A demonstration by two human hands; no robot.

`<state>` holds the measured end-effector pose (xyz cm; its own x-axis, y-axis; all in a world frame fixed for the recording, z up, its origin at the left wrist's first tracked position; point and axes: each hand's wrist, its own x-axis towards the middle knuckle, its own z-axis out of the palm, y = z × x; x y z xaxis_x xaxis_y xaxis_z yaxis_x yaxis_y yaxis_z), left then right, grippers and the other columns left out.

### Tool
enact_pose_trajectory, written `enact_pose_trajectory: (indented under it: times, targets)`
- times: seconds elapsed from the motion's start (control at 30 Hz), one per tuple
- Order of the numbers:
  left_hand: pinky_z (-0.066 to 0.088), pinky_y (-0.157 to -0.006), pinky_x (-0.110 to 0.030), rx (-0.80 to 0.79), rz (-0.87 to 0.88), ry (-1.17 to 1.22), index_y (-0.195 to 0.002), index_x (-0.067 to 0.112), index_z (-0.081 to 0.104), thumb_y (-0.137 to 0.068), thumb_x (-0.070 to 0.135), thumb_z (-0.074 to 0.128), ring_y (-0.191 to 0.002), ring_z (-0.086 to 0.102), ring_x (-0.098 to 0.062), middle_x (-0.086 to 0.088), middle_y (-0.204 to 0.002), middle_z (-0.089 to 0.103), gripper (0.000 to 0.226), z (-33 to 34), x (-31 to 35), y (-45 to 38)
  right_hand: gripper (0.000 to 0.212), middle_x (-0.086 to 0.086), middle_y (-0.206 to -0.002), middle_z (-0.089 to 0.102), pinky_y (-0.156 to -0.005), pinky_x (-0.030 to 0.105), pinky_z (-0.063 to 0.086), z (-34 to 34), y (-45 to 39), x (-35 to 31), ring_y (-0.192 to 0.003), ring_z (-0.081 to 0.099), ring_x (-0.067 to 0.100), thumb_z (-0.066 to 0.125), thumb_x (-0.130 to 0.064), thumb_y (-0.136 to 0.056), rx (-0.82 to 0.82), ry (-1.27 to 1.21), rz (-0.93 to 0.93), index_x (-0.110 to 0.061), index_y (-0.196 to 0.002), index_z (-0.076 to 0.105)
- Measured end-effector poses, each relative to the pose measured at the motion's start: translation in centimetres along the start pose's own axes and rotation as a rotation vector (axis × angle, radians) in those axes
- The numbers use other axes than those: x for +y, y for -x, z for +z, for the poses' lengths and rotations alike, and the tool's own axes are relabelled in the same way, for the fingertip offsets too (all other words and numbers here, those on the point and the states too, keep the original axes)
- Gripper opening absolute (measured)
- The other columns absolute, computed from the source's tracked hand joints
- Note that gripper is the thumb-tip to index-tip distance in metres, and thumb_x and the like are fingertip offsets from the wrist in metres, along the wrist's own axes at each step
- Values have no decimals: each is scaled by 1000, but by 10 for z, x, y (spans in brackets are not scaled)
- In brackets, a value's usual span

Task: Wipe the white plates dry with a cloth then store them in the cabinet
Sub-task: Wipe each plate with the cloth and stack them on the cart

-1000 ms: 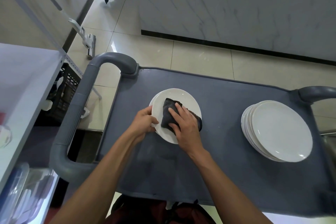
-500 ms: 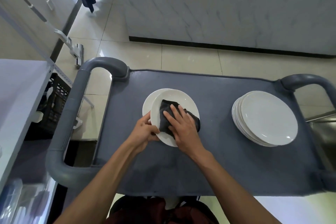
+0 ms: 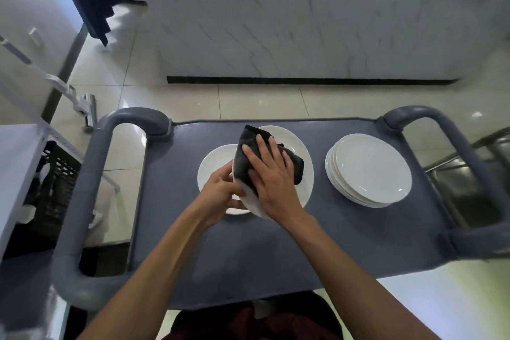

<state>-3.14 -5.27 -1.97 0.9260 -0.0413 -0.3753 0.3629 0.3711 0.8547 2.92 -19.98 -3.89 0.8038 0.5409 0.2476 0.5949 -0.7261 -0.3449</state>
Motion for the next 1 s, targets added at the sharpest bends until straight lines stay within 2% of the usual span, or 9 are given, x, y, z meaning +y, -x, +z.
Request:
enact_pose_trajectory:
  times: [0.13,0.3,0.43,0.5,0.57,0.67,0.77,0.83,1.0]
  targets:
    - [60,-75,-55,-3,31,1,-127,25,66,-75,-27,37,-101,71,-33,-15,-112,73,78,9,5,2,53,1,-165,20,-119,50,17,-16,-5,-10,-154,10,24,27,-39,-102,58,23,-21,-31,-154,34]
    - [59,-65,-45,75,60,25,-122,22,67,-74,-25,38,-92,70,-28,-11,-102,73,73,17,14,1,51,1,-165,22,-118,51,20,-25,-23,-4,-154,12,24,34,-30,-103,104,61,-76,-30,-154,34]
    - [55,-69,-48,156,55,52,-108,24,73,-72,-20,43,-91,64,-31,-13,-99,70,65,14,17,1,50,1,-165,23,-119,51,18,-29,-41,2,-154,12,24,33,-32,-103,123,57,-28,-31,-154,35]
    - [55,-68,-47,187,51,84,-103,21,74,-66,-13,49,-90,63,-33,-14,-98,68,57,13,16,1,51,0,-165,22,-120,50,15,-31,-47,5,-154,11,23,31,-34,-103,124,58,7,-31,-154,35]
    - [55,-68,-47,212,46,118,-103,21,75,-55,-5,53,-89,61,-32,-15,-99,65,58,14,16,2,52,0,-165,22,-121,49,13,-33,-48,9,-154,12,23,30,-35,-102,123,63,33,-32,-154,35]
    - [54,-60,-41,244,64,154,-106,15,72,-52,-3,53,-87,56,-31,-14,-97,62,61,15,15,6,52,-1,-165,22,-121,48,12,-34,-50,15,-153,11,22,28,-38,-103,111,88,67,-33,-154,34]
    - [52,-56,-37,282,84,188,-107,9,69,-56,-5,53,-84,52,-30,-13,-92,60,56,13,18,6,52,-2,-166,20,-121,48,12,-36,-51,21,-154,10,21,28,-38,-103,99,108,110,-33,-155,32]
    - [53,-55,-37,310,95,225,-106,10,69,-66,-14,48,-83,53,-30,-12,-91,62,51,11,20,5,52,-2,-166,19,-121,49,12,-37,-49,23,-154,9,22,29,-37,-103,92,112,150,-34,-155,32]
    - [54,-58,-37,346,110,254,-106,10,67,-72,-22,39,-84,53,-30,-11,-93,62,54,11,21,2,56,-2,-166,18,-121,50,13,-34,-34,25,-154,7,24,21,-42,-101,44,125,199,-34,-155,29]
